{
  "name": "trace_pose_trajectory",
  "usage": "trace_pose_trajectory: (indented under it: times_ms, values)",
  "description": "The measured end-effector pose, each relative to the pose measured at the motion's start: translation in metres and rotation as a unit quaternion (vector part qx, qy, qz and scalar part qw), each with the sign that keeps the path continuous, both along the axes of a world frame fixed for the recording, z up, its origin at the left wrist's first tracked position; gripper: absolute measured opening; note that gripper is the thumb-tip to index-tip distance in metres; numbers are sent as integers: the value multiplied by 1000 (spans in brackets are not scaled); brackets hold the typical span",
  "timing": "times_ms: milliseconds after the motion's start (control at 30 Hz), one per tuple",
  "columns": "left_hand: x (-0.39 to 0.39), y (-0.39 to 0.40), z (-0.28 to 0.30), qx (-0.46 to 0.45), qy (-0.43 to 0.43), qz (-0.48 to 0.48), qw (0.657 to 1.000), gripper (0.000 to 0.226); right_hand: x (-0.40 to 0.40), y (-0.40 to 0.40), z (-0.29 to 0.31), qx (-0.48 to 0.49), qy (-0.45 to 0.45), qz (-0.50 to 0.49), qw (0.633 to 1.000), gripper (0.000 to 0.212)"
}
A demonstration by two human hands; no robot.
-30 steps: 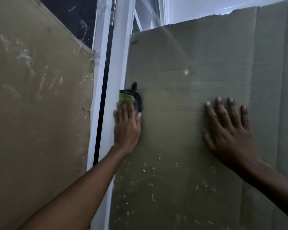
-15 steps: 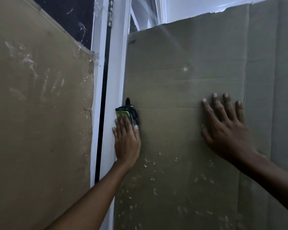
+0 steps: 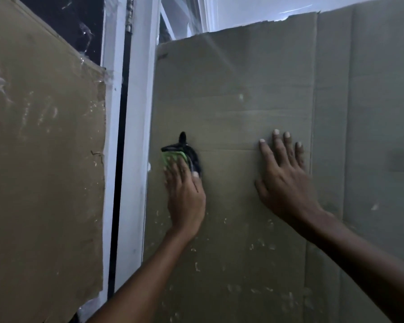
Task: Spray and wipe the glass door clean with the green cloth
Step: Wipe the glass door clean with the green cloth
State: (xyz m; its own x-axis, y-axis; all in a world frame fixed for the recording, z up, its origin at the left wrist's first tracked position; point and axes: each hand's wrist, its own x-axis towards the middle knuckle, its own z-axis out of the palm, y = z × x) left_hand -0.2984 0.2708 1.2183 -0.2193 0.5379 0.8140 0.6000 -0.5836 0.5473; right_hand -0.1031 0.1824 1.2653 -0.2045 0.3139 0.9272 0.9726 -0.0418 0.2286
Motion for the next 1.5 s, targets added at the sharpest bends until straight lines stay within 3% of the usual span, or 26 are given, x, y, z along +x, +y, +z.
trace_pose_trajectory:
  times_ms: [100,200,333,467,533,633,767,833,900,967,1067,1167,1333,1400,1500]
  values:
    - [20,-28,-11,23,9,-117,993,63,-38,1,-12,-29,-39,73,996,67]
    - [8,-42,-15,-9,-121,-280,952,50,-78,13,-32,-73,-73,142,985,60]
    - [-27,-29,-8,0,-215,-356,910,63,-116,50,-64,-75,-141,125,979,65]
    - [-45,-24,-3,26,-216,-280,935,47,-130,76,-67,-33,-68,66,995,65]
    - [-44,-29,-2,42,-167,-218,961,37,-126,80,-66,-8,-75,44,996,65]
    - [-36,-28,-5,55,-57,-179,981,40,-108,72,-63,25,-56,44,997,65]
    - [-21,-25,-9,132,82,-145,977,46,-59,48,-48,86,41,17,995,78]
    - [-11,-26,-8,153,103,-142,972,48,-45,39,-45,106,99,9,989,82]
    - [0,-27,-7,163,100,-142,971,47,-45,37,-49,97,80,14,992,72]
    - [11,-30,-4,169,102,-139,970,47,-43,35,-54,61,0,16,998,59]
    - [28,-32,-3,181,111,-141,967,47,-11,19,-53,56,-29,-9,998,62]
    - [45,-40,-3,193,115,-152,963,47,38,-10,-62,100,34,-39,994,71]
    - [70,-54,-5,224,144,-160,951,49,100,-51,-78,199,254,-51,945,80]
    - [83,-61,-3,229,150,-171,947,50,95,-53,-83,176,204,-49,962,78]
    - [102,-68,1,234,152,-179,943,50,99,-55,-90,83,7,-44,996,73]
